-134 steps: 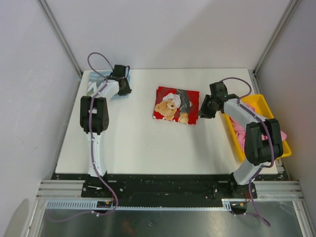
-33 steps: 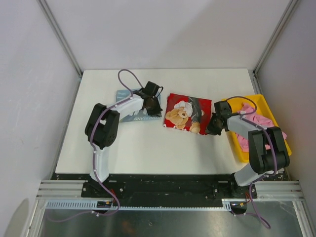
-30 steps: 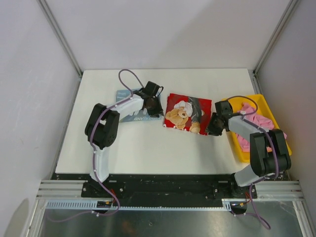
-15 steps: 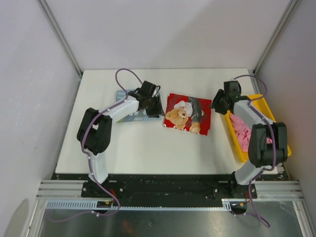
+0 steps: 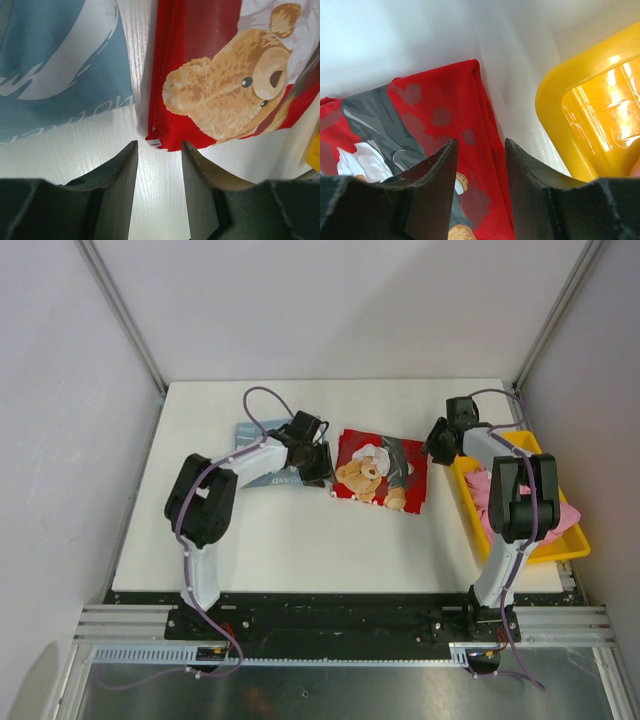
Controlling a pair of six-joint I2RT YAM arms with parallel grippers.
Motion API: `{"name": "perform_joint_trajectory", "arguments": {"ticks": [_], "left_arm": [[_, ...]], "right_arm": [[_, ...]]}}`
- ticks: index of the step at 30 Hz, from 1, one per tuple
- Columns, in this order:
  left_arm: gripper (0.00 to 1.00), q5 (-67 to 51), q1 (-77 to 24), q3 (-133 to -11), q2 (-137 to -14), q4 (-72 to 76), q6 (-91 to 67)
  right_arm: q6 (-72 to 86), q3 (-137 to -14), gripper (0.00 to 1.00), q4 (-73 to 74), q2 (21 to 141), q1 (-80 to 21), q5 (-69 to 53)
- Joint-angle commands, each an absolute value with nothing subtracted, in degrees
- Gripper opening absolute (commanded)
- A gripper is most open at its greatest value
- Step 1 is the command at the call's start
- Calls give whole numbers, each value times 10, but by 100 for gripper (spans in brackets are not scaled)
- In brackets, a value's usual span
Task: Fold and stack the t-shirts
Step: Put the neatly folded tshirt into the corner of the board with both arms
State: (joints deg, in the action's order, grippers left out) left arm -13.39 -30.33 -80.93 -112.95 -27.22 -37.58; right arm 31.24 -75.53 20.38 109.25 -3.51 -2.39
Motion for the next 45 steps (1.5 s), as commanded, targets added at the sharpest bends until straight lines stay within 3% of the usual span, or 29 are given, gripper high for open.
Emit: {"name": "perform_joint_trajectory", "arguments": {"ticks": [1, 16, 19, 23, 25, 33, 45], "left_arm": [[45, -137, -314, -820, -1141, -255, -382], [38, -55, -339, -776, -1135, -245, -415], [27, -32, -340, -760, -1126, -244, -425], [5, -21, -341, -745, -1113, -243, -428], [1, -21, -341, -733, -1099, -243, -425], [0, -45, -337, -640, -1035, -241, -411], [0, -61, -311, -598, -1009, -239, -389]], "right_arm": [[305, -785, 47, 191, 1103, -32, -17], [305, -787, 47, 193, 1109, -32, -24], [306, -788, 47, 191, 1112, -31, -26], [307, -790, 47, 190, 1115, -31, -29], [307, -789, 47, 190, 1117, -31, -32], [288, -778, 49, 188, 1114, -50, -55], [285, -656, 57, 83, 1034, -68, -114]]}}
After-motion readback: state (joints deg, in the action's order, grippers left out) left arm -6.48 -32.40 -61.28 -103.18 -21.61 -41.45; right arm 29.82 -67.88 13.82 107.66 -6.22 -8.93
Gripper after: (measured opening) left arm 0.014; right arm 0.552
